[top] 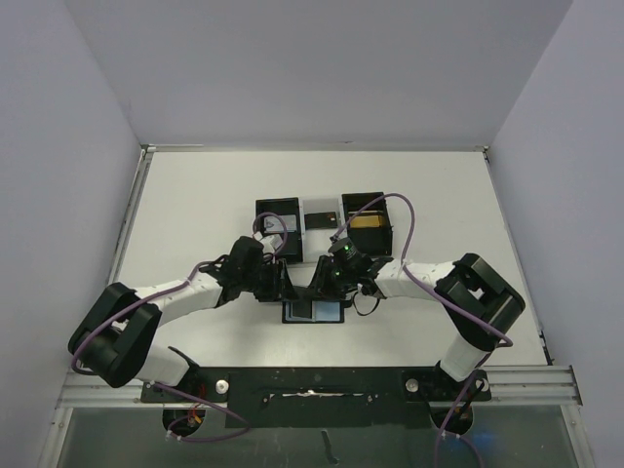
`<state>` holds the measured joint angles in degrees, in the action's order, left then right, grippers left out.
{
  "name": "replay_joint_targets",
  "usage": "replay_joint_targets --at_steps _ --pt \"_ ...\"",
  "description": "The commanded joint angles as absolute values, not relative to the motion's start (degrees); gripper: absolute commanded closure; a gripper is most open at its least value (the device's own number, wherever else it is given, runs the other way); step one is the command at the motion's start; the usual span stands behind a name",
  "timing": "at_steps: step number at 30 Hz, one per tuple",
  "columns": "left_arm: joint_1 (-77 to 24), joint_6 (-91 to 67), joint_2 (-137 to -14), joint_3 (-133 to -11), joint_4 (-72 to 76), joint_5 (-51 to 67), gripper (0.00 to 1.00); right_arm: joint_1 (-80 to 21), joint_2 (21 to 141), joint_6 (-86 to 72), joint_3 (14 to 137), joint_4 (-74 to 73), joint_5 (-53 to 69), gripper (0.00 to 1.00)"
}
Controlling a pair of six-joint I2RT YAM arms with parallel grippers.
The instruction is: Take the credit cards out of the card holder
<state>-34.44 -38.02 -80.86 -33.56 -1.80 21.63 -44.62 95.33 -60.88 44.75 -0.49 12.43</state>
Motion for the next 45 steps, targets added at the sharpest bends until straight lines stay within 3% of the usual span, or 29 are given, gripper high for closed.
replay_joint_targets --at_steps 1,4,13,22,30,45 --pt "-35.0 -36.3 -81.1 -34.3 -0.1 22.8 0.63 -44.6 93.8 -60.4 46.0 -2.7 11.1 0.71" --pt "-35.2 -36.2 -81.0 -34.3 0.0 22.6 0.70 -44.6 93.0 -60.0 46.1 -2.1 11.4 0.71" --pt "-35.3 -35.9 -80.6 -35.4 -0.1 22.8 0.77 -44.2 93.5 -60.6 45.4 -0.9 12.3 0.70" --pt "-35.5 -36.0 -83.3 -34.3 0.0 22.0 1.00 -43.3 91.9 -60.3 44.8 1.4 14.3 0.70" --pt "-35.6 -36.3 -84.2 -33.5 -0.1 20.5 1.00 -42.5 91.0 -58.1 46.6 -2.8 13.2 0.67" --pt "-35.7 -36.3 -86.1 -33.2 0.9 21.5 1.00 -43.3 96.4 -58.4 45.1 0.9 18.6 0.74"
